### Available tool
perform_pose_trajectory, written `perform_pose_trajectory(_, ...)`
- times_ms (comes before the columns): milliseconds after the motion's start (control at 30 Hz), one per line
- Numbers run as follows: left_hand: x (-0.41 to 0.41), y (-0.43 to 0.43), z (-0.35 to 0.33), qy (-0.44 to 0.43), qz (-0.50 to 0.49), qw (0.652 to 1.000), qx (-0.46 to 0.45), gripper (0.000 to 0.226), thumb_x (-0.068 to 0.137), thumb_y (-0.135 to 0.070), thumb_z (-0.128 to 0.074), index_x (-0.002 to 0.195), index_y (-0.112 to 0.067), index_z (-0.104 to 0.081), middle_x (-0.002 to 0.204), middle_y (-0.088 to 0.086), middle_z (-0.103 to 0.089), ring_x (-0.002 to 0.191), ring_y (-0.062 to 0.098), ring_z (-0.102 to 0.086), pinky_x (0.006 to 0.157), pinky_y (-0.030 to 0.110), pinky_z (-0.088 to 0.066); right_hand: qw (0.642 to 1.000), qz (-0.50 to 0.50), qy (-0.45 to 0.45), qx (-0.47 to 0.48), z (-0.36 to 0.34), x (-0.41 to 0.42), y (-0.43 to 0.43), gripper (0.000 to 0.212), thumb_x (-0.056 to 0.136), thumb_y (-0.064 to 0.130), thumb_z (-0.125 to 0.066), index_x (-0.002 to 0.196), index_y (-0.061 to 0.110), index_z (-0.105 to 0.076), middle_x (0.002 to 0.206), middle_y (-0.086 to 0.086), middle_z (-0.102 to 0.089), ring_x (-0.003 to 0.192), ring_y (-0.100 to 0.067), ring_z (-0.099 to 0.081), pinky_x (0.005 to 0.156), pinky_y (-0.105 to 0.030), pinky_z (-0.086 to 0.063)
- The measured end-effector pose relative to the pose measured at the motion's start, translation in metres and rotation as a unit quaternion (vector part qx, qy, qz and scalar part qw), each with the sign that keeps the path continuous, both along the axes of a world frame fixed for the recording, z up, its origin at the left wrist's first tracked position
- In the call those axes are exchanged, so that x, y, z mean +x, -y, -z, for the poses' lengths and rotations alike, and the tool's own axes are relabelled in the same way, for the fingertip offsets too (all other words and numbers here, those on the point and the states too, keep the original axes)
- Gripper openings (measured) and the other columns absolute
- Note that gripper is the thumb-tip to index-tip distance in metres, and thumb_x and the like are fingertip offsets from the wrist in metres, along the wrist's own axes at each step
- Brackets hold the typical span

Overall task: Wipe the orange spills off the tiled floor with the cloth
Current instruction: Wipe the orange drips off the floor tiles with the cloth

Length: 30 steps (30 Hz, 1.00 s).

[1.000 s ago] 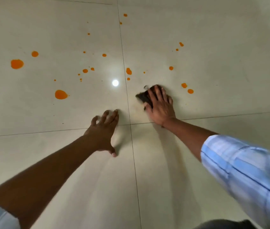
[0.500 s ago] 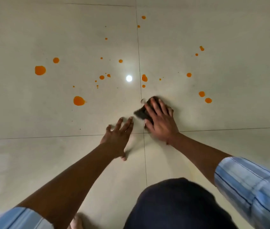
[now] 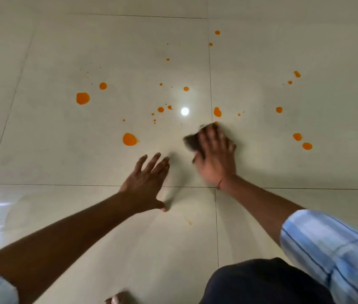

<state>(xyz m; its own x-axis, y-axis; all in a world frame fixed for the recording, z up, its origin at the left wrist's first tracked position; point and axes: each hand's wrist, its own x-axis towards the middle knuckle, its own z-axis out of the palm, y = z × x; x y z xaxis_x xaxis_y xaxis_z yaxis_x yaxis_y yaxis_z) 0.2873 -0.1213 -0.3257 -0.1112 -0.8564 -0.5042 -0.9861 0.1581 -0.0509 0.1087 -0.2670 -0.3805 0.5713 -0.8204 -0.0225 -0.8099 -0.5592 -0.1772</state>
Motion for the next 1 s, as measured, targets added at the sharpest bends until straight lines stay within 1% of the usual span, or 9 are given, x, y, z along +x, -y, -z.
perform_pose_trajectory(100,0.062,-0.038,-0.002,0.02,0.006,1.0,-0.001,0.113,0.078,-0.074,-0.051,0.152,-0.005,0.0,0.162,0.011,0.007,0.148,0.031,0.013,0.115,0.052,0.01,0.937,-0.346,-0.04,0.004,0.011,0.037,-0.051,0.063,0.091,0.048,-0.041,0.15,0.025,-0.031,0.16,-0.006,-0.024,0.144,-0.031,-0.024,0.109,-0.051,-0.025)
perform_pose_trajectory(167,0.078,-0.05,-0.003,0.017,0.012,1.0,-0.023,0.116,0.073,-0.076,-0.055,0.152,-0.004,-0.009,0.162,0.011,-0.002,0.149,0.032,0.003,0.115,0.053,0.004,0.946,-0.319,-0.044,-0.014,0.009,0.039,-0.015,0.063,0.091,0.048,-0.039,0.149,0.025,-0.033,0.159,-0.006,-0.027,0.144,-0.031,-0.027,0.108,-0.052,-0.028)
perform_pose_trajectory(267,0.102,-0.054,-0.006,0.019,-0.044,0.999,-0.007,0.121,0.069,-0.08,-0.055,0.153,-0.005,-0.01,0.162,0.01,-0.003,0.149,0.03,-0.001,0.116,0.052,-0.003,0.996,-0.082,-0.027,0.014,0.0,0.057,0.012,0.063,0.088,0.045,-0.038,0.146,0.02,-0.038,0.156,-0.009,-0.031,0.142,-0.035,-0.028,0.104,-0.057,-0.033)
perform_pose_trajectory(333,0.115,-0.056,-0.008,0.021,-0.099,0.995,0.027,0.122,0.07,-0.08,-0.053,0.153,-0.007,-0.001,0.162,0.007,0.008,0.149,0.027,0.005,0.117,0.05,-0.002,0.974,-0.223,-0.041,0.01,0.002,0.067,-0.011,0.064,0.09,0.045,-0.036,0.149,0.02,-0.032,0.159,-0.009,-0.025,0.145,-0.034,-0.023,0.108,-0.056,-0.029)
perform_pose_trajectory(433,0.136,-0.064,-0.006,0.019,-0.178,0.983,0.05,0.128,0.067,-0.08,-0.056,0.153,-0.007,0.005,0.161,0.005,0.015,0.149,0.026,0.007,0.118,0.048,-0.004,0.887,-0.455,-0.071,0.013,0.0,0.076,-0.017,0.063,0.092,0.05,-0.032,0.15,0.024,-0.031,0.159,-0.007,-0.026,0.146,-0.031,-0.022,0.111,-0.049,-0.022)
perform_pose_trajectory(600,0.163,-0.053,-0.001,-0.026,-0.292,0.955,0.038,0.148,0.05,-0.08,-0.071,0.152,-0.009,0.009,0.161,0.003,0.017,0.148,0.028,0.007,0.117,0.052,-0.01,0.954,-0.282,-0.087,0.046,-0.006,0.153,0.025,0.072,0.088,0.058,-0.016,0.152,0.026,-0.024,0.162,-0.004,-0.014,0.149,-0.028,-0.011,0.114,-0.05,-0.021)
perform_pose_trajectory(733,0.174,-0.053,0.007,-0.087,-0.326,0.941,0.036,0.157,0.043,-0.076,-0.078,0.152,-0.009,0.014,0.16,0.001,0.022,0.147,0.03,0.01,0.117,0.052,-0.018,0.979,-0.193,-0.044,0.053,-0.005,0.221,0.005,0.063,0.094,0.05,-0.032,0.151,0.023,-0.029,0.161,-0.006,-0.018,0.147,-0.031,-0.013,0.113,-0.05,-0.02)
perform_pose_trajectory(933,0.174,-0.058,0.012,-0.119,-0.337,0.934,0.018,0.157,0.044,-0.073,-0.079,0.151,-0.01,0.018,0.159,0.001,0.023,0.147,0.029,0.014,0.119,0.052,-0.011,0.968,-0.245,-0.02,0.051,-0.004,0.143,-0.077,0.06,0.092,0.044,-0.039,0.148,0.024,-0.035,0.159,-0.005,-0.025,0.146,-0.028,-0.021,0.108,-0.049,-0.027)
perform_pose_trajectory(1000,0.175,-0.06,0.015,-0.132,-0.348,0.928,0.01,0.157,0.045,-0.07,-0.08,0.15,-0.011,0.02,0.159,0.0,0.024,0.147,0.028,0.016,0.12,0.051,-0.008,0.981,-0.183,-0.033,0.047,-0.003,0.165,-0.063,0.062,0.09,0.046,-0.038,0.148,0.025,-0.034,0.159,-0.004,-0.025,0.145,-0.028,-0.022,0.106,-0.049,-0.027)
